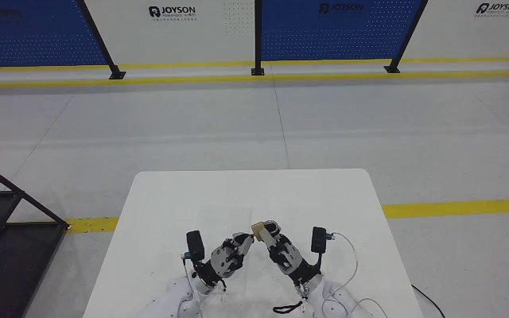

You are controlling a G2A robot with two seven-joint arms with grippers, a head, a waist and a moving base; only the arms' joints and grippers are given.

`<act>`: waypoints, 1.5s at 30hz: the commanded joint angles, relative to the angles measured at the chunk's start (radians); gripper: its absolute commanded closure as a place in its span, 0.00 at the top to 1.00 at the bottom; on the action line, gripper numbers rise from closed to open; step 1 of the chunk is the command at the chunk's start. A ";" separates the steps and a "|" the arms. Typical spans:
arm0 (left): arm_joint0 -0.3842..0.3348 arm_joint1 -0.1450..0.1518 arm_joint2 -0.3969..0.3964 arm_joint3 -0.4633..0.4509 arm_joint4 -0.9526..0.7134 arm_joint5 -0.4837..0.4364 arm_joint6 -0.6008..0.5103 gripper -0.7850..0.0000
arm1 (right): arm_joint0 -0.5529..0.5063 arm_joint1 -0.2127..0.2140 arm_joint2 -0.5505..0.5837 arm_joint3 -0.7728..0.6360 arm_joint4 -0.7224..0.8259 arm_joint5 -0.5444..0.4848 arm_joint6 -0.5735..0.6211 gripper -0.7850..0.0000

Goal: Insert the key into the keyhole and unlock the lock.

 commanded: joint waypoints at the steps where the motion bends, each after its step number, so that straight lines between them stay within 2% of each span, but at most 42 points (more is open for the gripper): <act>1: 0.001 -0.002 0.000 0.001 0.031 0.048 0.021 0.00 | 0.000 0.000 -0.001 -0.001 0.001 0.004 0.002 0.00; 6: 0.001 -0.007 0.002 0.012 0.119 0.184 0.055 0.00 | -0.001 0.001 -0.002 -0.004 0.004 0.011 0.005 0.00; 9: 0.002 -0.010 0.007 0.013 0.141 0.225 0.073 0.00 | -0.001 0.002 -0.003 -0.005 0.006 0.014 0.009 0.00; 12: 0.003 -0.012 0.004 0.014 0.203 0.316 0.090 0.00 | -0.001 0.002 -0.004 -0.006 0.009 0.017 0.012 0.00; 18: 0.004 -0.015 0.005 0.014 0.280 0.429 0.141 0.00 | 0.001 0.003 -0.007 -0.005 0.013 0.018 0.016 0.00; 24: 0.003 -0.021 0.011 0.022 0.274 0.445 0.153 0.00 | 0.002 0.003 -0.008 -0.003 0.016 0.021 0.015 0.00; 25: 0.004 -0.022 0.012 0.023 0.260 0.433 0.153 0.36 | 0.003 0.003 -0.007 -0.003 0.017 0.022 0.013 0.00; 26: 0.003 -0.023 0.013 0.024 0.248 0.420 0.151 0.93 | 0.003 0.004 -0.006 -0.003 0.019 0.022 0.011 0.00; 27: 0.003 -0.023 0.013 0.025 0.232 0.398 0.147 1.00 | 0.003 0.004 -0.004 -0.003 0.020 0.023 0.009 0.00; 29: 0.006 -0.023 0.008 0.024 0.202 0.359 0.138 1.00 | 0.003 0.005 0.002 -0.002 0.026 0.022 0.006 0.00; 32: 0.019 -0.015 -0.006 0.013 0.148 0.242 0.116 1.00 | 0.006 0.007 0.013 0.001 0.042 0.026 0.009 0.00; 36: 0.067 0.011 -0.073 -0.019 0.093 0.111 0.057 1.00 | 0.036 0.005 0.013 0.030 0.088 0.080 0.085 0.00; 41: 0.190 0.065 -0.257 -0.098 0.020 -0.022 -0.038 1.00 | 0.148 -0.009 -0.050 0.086 0.110 0.287 0.349 0.00; 45: 0.318 0.100 -0.420 -0.195 -0.014 -0.017 -0.115 1.00 | 0.235 -0.032 -0.143 0.142 0.085 0.416 0.495 0.00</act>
